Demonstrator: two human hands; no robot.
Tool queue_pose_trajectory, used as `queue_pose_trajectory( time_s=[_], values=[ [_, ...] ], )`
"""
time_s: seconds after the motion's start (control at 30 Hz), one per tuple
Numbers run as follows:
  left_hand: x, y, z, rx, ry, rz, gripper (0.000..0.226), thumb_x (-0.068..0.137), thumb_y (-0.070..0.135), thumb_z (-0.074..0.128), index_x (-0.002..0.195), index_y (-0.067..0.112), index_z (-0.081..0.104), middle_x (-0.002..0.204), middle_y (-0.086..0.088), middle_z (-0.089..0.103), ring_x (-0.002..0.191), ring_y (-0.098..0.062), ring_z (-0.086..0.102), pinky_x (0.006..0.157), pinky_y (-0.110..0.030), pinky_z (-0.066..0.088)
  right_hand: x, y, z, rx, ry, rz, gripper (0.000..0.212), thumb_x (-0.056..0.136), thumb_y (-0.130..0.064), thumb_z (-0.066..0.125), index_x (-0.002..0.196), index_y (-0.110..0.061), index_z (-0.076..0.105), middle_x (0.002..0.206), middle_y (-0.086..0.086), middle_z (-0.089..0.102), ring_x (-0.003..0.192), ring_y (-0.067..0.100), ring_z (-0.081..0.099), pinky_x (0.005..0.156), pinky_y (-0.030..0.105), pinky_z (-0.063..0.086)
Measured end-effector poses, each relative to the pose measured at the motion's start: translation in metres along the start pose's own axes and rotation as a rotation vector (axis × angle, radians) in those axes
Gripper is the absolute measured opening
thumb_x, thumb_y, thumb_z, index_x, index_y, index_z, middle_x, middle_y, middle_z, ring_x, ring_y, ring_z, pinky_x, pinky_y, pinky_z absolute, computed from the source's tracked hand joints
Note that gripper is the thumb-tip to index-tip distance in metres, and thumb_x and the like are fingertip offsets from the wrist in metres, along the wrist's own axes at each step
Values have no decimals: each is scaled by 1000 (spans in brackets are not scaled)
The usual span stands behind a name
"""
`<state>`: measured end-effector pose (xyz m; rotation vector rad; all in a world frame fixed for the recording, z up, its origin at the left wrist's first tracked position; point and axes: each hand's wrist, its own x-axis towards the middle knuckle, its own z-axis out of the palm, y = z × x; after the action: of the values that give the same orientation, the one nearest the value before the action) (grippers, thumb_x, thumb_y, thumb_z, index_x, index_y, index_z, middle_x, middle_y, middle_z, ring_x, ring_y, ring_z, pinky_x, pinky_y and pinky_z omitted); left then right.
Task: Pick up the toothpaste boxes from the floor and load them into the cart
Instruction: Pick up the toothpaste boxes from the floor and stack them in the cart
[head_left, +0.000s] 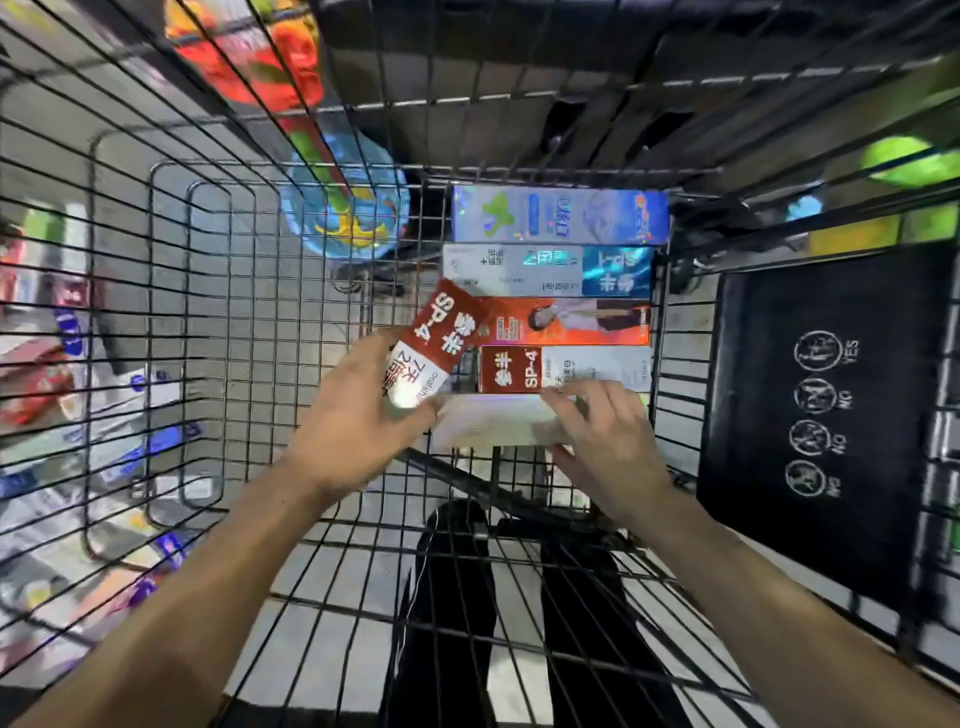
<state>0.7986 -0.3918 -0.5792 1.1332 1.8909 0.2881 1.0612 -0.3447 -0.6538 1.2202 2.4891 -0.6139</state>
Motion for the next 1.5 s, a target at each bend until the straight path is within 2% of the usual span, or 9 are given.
queue_pose_trajectory(
  time_s=[0.17,0.37,0.5,0.7,1.0,1.17,1.27,1.33,1.5],
  values=[
    [-2,-4,6,198,-192,47,71,85,41,75,145,26,39,129,11,46,108,-7,50,80,-19,44,2,21,-4,-28,-12,24,71,79,-61,62,137,-20,54,134,13,53,118,33,52,102,47,39],
    [-2,3,28,529,-389,290,71,90,44,57,151,30,23,137,8,35,114,-14,53,92,-27,53,10,26,-19,33,-92,70,68,84,-45,73,143,-24,47,141,9,44,130,31,43,106,45,37],
    [2,25,68,903,-648,490,79,103,41,46,159,22,-6,167,2,-1,154,-25,4,122,-36,4,25,45,-37,287,-140,109,61,92,-38,69,144,-14,50,142,14,47,134,33,40,115,38,30],
    [9,37,119,990,-545,659,79,97,44,54,157,11,14,163,-21,19,151,-36,18,125,-50,17,19,48,-50,450,-150,60,45,102,-22,53,145,-9,49,145,12,48,138,25,40,116,25,25],
    [12,32,152,1005,-361,681,74,85,36,71,146,3,45,142,-26,49,130,-39,49,112,-49,38,20,52,-53,486,-27,38,40,101,-22,53,139,-10,54,139,12,56,131,28,46,112,31,31],
    [25,16,139,1016,-205,655,94,81,67,66,150,9,38,143,-20,53,128,-34,52,108,-52,38,21,60,-53,577,-16,67,41,101,-24,53,141,-17,52,138,4,55,128,18,47,102,14,30],
    [30,9,128,1056,-262,556,100,87,80,41,159,14,20,163,-16,24,148,-33,30,120,-55,1,19,59,-51,515,40,28,42,99,-20,57,140,-8,54,138,11,57,130,25,49,111,27,33],
    [32,0,121,1061,-289,489,100,89,83,22,158,21,-16,164,-12,-17,153,-28,-12,115,-53,-26,15,57,-49,431,70,9,41,98,-18,60,136,-2,56,135,18,58,129,33,49,110,30,28],
    [36,-7,106,1075,-296,356,98,84,86,4,149,25,-38,156,-10,-40,145,-27,-36,120,-58,-17,14,48,-41,161,-107,31,70,98,-51,51,155,-15,32,164,13,21,151,30,14,123,36,11]
  ],
)
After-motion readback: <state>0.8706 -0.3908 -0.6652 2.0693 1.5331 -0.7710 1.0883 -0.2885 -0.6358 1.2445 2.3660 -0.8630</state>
